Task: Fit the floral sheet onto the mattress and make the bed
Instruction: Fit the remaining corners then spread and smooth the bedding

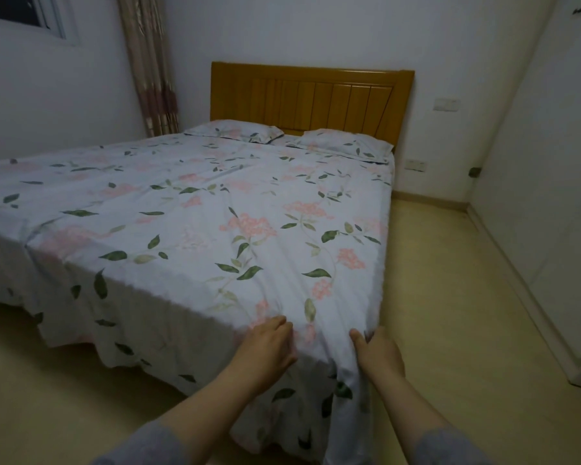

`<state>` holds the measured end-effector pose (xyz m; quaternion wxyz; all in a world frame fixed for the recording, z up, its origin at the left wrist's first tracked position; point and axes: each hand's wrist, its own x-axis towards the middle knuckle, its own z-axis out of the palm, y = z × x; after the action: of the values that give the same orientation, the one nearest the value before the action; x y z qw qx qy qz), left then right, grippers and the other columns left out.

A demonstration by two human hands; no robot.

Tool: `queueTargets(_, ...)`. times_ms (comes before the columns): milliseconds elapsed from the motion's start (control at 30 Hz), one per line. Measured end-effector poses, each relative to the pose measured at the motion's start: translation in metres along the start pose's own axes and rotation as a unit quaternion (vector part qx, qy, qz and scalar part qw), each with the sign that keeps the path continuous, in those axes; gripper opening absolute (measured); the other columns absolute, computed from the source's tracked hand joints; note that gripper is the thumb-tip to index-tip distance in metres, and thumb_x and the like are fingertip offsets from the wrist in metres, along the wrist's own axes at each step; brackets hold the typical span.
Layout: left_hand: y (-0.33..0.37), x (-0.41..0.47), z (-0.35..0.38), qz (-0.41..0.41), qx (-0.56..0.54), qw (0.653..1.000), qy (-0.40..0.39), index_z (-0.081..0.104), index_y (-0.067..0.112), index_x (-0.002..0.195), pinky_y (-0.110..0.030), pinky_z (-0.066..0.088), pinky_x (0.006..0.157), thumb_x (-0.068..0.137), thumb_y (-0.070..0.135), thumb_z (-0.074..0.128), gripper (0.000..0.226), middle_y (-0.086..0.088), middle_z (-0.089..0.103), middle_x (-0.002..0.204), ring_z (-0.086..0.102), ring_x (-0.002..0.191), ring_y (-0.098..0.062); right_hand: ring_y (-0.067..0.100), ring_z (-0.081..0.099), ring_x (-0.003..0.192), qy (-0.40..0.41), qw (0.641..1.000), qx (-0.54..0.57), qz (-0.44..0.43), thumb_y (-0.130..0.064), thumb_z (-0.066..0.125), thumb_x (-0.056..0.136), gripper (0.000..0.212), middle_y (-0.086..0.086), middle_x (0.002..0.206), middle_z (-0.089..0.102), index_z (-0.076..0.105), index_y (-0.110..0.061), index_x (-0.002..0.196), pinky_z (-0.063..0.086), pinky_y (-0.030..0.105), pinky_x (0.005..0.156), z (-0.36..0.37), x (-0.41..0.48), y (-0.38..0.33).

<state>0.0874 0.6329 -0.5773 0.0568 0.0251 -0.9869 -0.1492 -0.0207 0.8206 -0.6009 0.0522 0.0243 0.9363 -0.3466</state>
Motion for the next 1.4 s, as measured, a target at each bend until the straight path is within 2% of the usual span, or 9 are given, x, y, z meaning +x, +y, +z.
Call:
queueTargets(100, -0.003, -0.003, 0.004, -0.001, -0.012, 1.0, -0.012, 0.038, 0.019, 0.139, -0.031, 0.03, 0.111, 0.092, 0.039, 0.053, 0.054, -0.001, 0.025, 0.154, 0.034, 0.137, -0.02, 0.027, 0.055, 0.083, 0.007, 0.999, 0.034, -0.016, -0.026, 0.046, 0.098, 0.027, 0.021, 0.103, 0.063, 0.056, -0.005, 0.084, 0.04, 0.029, 0.069, 0.001, 0.004, 0.003)
queueTargets(333, -0.004, -0.007, 0.008, 0.002, 0.0, 1.0, -0.002, 0.023, 0.023, 0.148, -0.031, 0.027, 0.113, 0.093, 0.043, 0.048, 0.064, 0.0, 0.024, 0.154, 0.03, 0.138, -0.02, 0.015, 0.035, 0.052, 0.116, 0.981, 0.079, -0.132, -0.012, 0.048, 0.091, 0.036, 0.004, 0.057, 0.042, 0.037, -0.013, 0.057, 0.025, 0.03, 0.049, -0.029, -0.02, 0.022)
queueTargets(567, -0.008, 0.0, 0.0, -0.023, 0.032, 0.997, 0.063, 0.054, 0.018, 0.104, -0.026, 0.041, 0.072, 0.096, 0.04, 0.038, 0.028, -0.002, 0.059, 0.102, 0.056, 0.09, -0.019, 0.015, 0.033, 0.051, 0.067, 0.995, 0.039, -0.059, -0.017, 0.05, 0.086, 0.035, 0.003, 0.055, 0.041, 0.037, -0.016, 0.054, 0.025, 0.028, 0.05, -0.026, -0.015, 0.02)
queueTargets(667, -0.006, 0.009, 0.001, -0.013, 0.013, 0.997, 0.081, 0.048, 0.023, 0.125, -0.029, 0.042, 0.094, 0.094, 0.045, 0.041, 0.039, 0.0, 0.047, 0.126, 0.047, 0.113, -0.019, 0.016, 0.031, 0.049, 0.09, 0.995, 0.01, -0.045, -0.02, 0.05, 0.085, 0.037, 0.002, 0.052, 0.038, 0.034, -0.016, 0.052, 0.021, 0.028, 0.049, -0.029, -0.017, 0.02)
queueTargets(800, 0.01, 0.01, 0.005, -0.005, 0.022, 0.996, -0.089, 0.007, 0.027, 0.151, -0.043, 0.005, 0.118, 0.094, 0.055, 0.034, 0.068, 0.002, -0.003, 0.16, -0.002, 0.147, -0.026, 0.016, 0.045, 0.056, 0.082, 0.996, -0.012, -0.038, -0.034, 0.051, 0.089, 0.033, 0.001, 0.064, 0.051, 0.047, -0.014, 0.062, 0.033, 0.027, 0.052, -0.022, -0.02, 0.02)
queueTargets(933, 0.01, 0.002, 0.008, 0.005, 0.069, 0.99, -0.124, 0.005, 0.027, 0.151, -0.046, 0.003, 0.118, 0.096, 0.053, 0.031, 0.066, 0.0, -0.006, 0.16, -0.005, 0.146, -0.029, 0.026, 0.059, 0.096, -0.008, 0.999, 0.033, -0.001, -0.062, 0.052, 0.083, 0.058, 0.005, 0.104, 0.056, 0.052, -0.01, 0.108, 0.043, 0.03, 0.07, -0.012, -0.012, 0.008)
queueTargets(1167, 0.004, -0.012, 0.0, 0.038, 0.04, 0.992, -0.113, 0.036, 0.023, 0.142, -0.039, 0.022, 0.115, 0.097, 0.046, 0.033, 0.051, 0.0, 0.025, 0.155, 0.022, 0.142, -0.025, 0.017, 0.052, 0.065, 0.038, 0.999, -0.013, -0.035, -0.028, 0.048, 0.094, 0.03, 0.002, 0.073, 0.057, 0.049, -0.018, 0.066, 0.037, 0.027, 0.055, -0.013, -0.02, 0.018)
queueTargets(1267, 0.001, -0.004, -0.006, 0.031, 0.017, 0.997, -0.062, 0.061, 0.021, 0.109, -0.035, 0.046, 0.093, 0.095, 0.047, 0.034, 0.04, 0.002, 0.059, 0.116, 0.055, 0.106, -0.018, 0.017, 0.052, 0.063, 0.069, 0.996, -0.036, -0.053, -0.026, 0.047, 0.093, 0.028, 0.001, 0.07, 0.056, 0.052, -0.018, 0.067, 0.034, 0.025, 0.052, -0.021, -0.024, 0.018)
queueTargets(1400, -0.002, 0.009, -0.006, -0.021, -0.028, 0.999, -0.02, 0.062, 0.019, 0.101, -0.029, 0.049, 0.082, 0.094, 0.044, 0.04, 0.034, 0.001, 0.058, 0.102, 0.056, 0.089, -0.014, 0.019, 0.052, 0.068, 0.033, 0.997, -0.068, -0.029, -0.025, 0.045, 0.093, 0.024, 0.001, 0.074, 0.055, 0.053, -0.017, 0.072, 0.034, 0.024, 0.052, -0.024, -0.022, 0.009)
